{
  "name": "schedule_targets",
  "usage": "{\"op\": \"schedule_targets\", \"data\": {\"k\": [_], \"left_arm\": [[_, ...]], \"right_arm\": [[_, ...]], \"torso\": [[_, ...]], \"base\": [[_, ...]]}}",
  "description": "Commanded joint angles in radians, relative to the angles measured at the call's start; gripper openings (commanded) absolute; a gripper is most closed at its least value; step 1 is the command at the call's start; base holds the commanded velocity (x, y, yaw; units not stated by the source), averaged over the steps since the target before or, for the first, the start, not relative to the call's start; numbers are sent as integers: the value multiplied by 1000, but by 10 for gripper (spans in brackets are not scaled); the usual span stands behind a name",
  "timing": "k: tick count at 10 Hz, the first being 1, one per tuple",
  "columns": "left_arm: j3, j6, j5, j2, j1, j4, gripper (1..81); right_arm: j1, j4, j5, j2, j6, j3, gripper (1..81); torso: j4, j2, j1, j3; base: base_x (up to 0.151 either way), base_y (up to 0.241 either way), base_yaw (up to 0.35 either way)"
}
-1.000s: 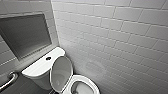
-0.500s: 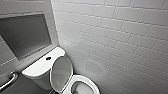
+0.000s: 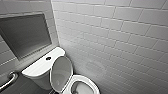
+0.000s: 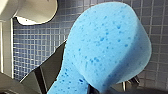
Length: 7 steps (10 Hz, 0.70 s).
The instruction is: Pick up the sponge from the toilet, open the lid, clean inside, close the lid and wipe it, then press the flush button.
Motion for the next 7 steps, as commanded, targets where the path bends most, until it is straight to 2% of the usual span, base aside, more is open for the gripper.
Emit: {"op": "schedule_targets", "data": {"k": [1, 3, 6, 7], "left_arm": [[7, 2, 69, -1, -22, -8, 811], [3, 2, 75, 8, -22, -11, 811], [3, 2, 82, 10, -22, -14, 811], [3, 2, 82, 10, -22, -14, 811]], "right_arm": [[159, 22, -61, -180, -27, 191, 10], [292, 20, -82, -271, -28, 309, 10], [469, 71, -216, -285, -18, 309, 10], [509, 77, -225, -286, -18, 306, 10]], "torso": [[0, 0, 0, 0], [0, 0, 0, 0], [0, 0, 0, 0], [0, 0, 0, 0]], "base": [[0, 0, 0], [0, 0, 0], [0, 0, 0], [0, 0, 0]]}}
